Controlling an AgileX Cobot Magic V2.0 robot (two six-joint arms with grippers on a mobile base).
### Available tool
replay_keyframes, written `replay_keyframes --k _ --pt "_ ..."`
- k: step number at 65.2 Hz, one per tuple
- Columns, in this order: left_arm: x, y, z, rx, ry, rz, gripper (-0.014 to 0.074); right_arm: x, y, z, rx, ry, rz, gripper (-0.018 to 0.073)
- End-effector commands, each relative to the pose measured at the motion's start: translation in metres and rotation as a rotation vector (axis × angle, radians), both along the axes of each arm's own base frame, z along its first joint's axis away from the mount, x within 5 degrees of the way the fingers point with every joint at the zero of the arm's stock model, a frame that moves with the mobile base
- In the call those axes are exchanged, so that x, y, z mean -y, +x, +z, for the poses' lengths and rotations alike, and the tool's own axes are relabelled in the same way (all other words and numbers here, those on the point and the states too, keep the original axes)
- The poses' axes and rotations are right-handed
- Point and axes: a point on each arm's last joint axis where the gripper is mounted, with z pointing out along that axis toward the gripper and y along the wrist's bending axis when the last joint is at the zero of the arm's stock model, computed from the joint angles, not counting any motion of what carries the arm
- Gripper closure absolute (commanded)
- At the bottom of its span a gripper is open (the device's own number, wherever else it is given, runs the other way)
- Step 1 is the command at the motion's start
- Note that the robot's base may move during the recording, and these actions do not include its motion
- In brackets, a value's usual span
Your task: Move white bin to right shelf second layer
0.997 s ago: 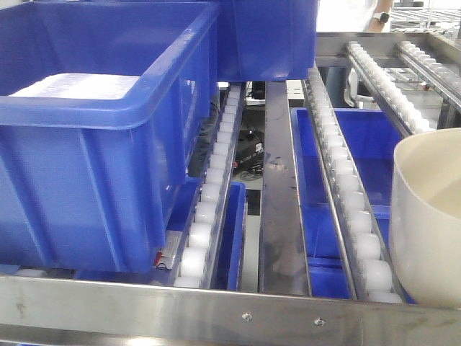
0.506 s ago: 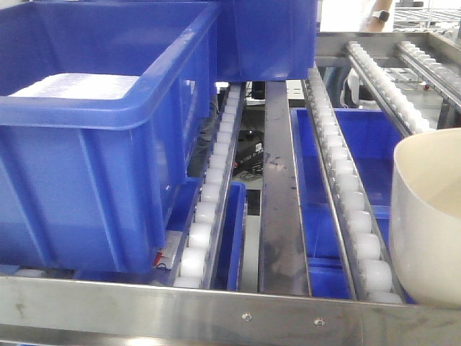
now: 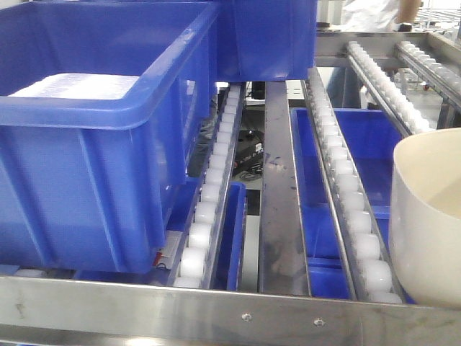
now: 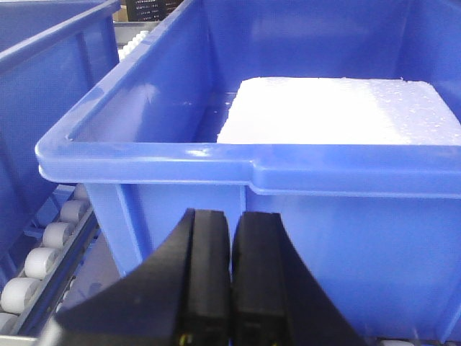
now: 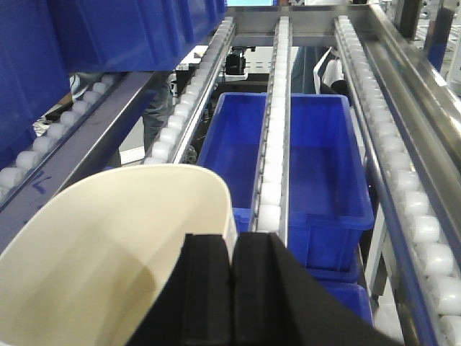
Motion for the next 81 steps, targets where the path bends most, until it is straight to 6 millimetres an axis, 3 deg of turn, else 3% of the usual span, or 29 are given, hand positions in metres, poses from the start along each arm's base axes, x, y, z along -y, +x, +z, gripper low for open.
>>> replay_keyframes --k 1,17,81 --pt "0.0001 0.0004 -0.0037 0.066 -0.007 -0.001 0.0512 0.0008 -0.0025 0.0160 0.138 -0.003 -0.012 0.0510" --pt "0.0001 0.0004 -0.0037 0.066 -0.007 -0.001 0.0512 0.0054 -0.0027 0.0165 0.143 -0.009 -0.096 0.0510" --pt "0.0001 0.0004 -0.0037 0.066 -0.007 -0.001 0.0512 0.0050 -0.0027 0.0172 0.151 -0.008 -0.089 0.0510"
